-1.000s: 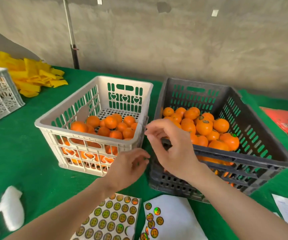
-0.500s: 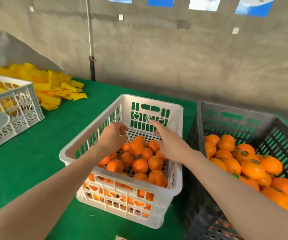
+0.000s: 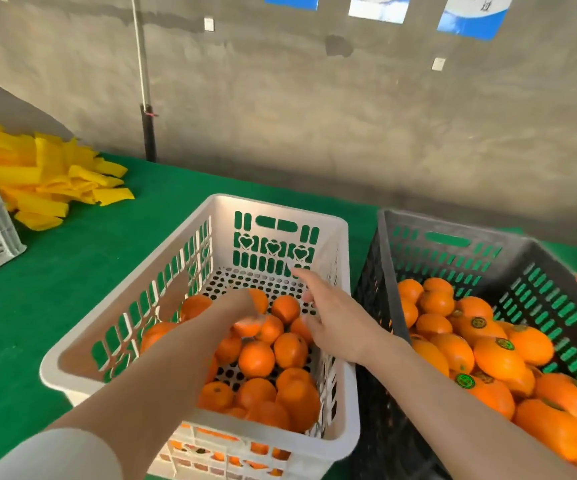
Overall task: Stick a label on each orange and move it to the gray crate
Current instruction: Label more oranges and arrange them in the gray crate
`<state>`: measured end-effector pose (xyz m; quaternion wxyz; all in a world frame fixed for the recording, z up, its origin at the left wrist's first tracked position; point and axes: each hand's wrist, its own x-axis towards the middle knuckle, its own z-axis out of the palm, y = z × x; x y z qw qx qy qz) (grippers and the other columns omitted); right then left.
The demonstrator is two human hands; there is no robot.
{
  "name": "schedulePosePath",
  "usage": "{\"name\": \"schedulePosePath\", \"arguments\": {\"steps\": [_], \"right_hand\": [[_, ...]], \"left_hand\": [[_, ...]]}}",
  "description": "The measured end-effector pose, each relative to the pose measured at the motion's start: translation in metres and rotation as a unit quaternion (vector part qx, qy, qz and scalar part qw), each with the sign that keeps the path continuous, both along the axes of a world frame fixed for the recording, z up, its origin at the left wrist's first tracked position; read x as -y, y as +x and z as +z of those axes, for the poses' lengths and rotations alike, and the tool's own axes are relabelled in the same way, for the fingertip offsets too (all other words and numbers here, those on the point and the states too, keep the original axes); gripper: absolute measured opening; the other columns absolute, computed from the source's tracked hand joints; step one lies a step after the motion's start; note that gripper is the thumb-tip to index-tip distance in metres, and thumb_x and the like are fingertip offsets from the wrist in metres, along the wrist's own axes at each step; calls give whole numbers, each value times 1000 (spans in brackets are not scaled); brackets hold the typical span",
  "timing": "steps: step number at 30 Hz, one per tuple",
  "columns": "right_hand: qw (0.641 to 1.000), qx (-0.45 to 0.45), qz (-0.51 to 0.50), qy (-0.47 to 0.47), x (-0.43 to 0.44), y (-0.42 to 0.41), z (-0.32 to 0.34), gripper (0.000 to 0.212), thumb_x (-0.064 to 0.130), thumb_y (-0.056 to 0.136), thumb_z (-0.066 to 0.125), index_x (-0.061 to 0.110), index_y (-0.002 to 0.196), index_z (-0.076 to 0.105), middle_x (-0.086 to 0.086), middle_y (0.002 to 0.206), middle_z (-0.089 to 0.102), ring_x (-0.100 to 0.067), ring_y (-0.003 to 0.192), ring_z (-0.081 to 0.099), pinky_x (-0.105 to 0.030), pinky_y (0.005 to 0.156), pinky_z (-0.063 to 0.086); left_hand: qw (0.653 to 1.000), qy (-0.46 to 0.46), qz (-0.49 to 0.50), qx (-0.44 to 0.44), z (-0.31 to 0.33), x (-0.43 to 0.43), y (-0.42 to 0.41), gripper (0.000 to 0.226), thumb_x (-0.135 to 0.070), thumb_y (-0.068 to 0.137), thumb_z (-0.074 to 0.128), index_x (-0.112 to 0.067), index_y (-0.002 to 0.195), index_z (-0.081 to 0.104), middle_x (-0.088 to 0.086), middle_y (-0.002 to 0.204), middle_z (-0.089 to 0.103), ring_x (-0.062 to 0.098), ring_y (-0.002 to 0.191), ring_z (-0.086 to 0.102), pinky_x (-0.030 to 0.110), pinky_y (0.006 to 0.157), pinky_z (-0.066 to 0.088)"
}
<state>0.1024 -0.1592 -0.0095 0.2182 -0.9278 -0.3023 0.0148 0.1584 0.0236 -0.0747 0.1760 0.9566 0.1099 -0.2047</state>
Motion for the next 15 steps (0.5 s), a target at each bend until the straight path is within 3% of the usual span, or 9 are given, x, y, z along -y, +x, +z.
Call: {"name": "schedulePosePath", "arguments": {"steps": [2,4,6,8,10,12,15], "right_hand": [[999,17,-22,31,0,0,1,61,15,94,52,32,144,22,-2,127,52,-14,103,55,-29,87,47],[992,39,-60,99,1,1,3,40,17,94,54,25,131,39,3,121,52,-10,108,52,-24,90,44],[976,53,-110,180,1,2,7,16,20,93,56,25,106,48,10,102,54,-3,94,52,-14,82,44],[953,36,-151,260,3,1,14,9,22,92,59,24,89,50,13,89,53,1,84,51,-8,70,40],[937,-13,-157,310,6,-2,23,7,22,92,59,20,86,57,10,87,58,-2,83,54,-12,73,41],[923,-97,-133,348,10,-9,34,7,19,93,58,15,91,63,3,97,63,-10,93,58,-27,84,50],[903,-191,-55,380,16,-24,51,11,16,94,56,13,99,65,-4,113,63,-16,107,59,-35,93,52]], "left_hand": [[991,-123,44,14,4,-3,-1,66,-22,85,70,-16,140,33,14,131,50,31,109,58,37,83,56],[956,-284,73,26,18,-5,-7,65,-3,79,72,-26,129,38,14,122,49,32,97,62,39,74,60],[901,-422,83,55,37,-5,-20,69,11,76,68,-29,124,39,15,115,49,31,89,64,43,74,60],[845,-520,79,94,54,-2,-38,76,19,74,65,-32,126,40,14,116,48,34,94,64,46,79,59],[792,-593,73,124,65,2,-59,83,23,72,62,-33,129,40,11,123,44,37,103,60,46,83,57],[742,-653,64,138,74,8,-83,82,25,72,57,-31,130,43,12,126,44,37,109,56,45,85,56],[684,-711,81,143,86,19,-111,77,22,64,54,-30,121,51,13,125,47,35,111,53,43,78,56]]}}
